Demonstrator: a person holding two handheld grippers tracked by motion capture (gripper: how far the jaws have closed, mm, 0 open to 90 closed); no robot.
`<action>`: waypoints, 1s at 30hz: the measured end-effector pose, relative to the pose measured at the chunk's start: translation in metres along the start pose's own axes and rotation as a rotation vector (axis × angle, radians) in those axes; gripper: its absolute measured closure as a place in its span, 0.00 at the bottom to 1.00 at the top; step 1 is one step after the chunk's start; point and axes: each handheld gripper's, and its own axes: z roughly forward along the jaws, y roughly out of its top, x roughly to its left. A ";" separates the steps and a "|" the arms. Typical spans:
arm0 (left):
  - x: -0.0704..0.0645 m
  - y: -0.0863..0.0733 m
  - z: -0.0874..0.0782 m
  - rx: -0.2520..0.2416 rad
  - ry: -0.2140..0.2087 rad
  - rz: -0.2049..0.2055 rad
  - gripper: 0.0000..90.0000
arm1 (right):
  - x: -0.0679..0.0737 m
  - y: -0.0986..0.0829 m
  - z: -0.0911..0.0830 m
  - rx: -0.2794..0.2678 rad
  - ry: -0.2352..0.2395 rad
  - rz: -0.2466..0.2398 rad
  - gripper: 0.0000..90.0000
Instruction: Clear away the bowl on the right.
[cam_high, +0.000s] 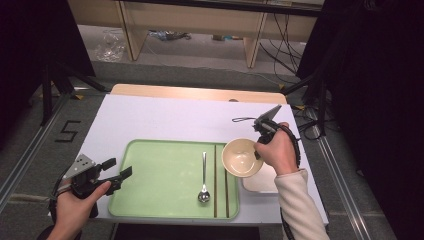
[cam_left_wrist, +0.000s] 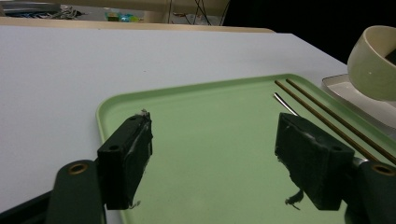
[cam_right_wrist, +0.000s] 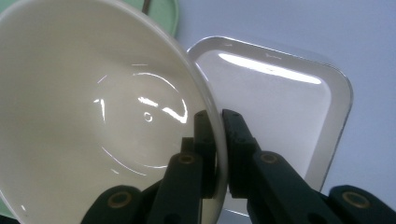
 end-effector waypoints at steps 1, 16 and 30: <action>0.000 0.000 0.000 0.000 0.000 0.000 0.30 | 0.000 0.001 -0.001 0.006 0.019 -0.020 0.95; 0.000 0.000 0.000 0.000 0.001 0.001 0.30 | 0.023 0.007 -0.001 -0.022 0.021 -0.052 0.95; 0.000 -0.001 0.000 0.004 0.001 -0.003 0.30 | 0.046 0.014 0.006 -0.013 0.060 -0.114 0.95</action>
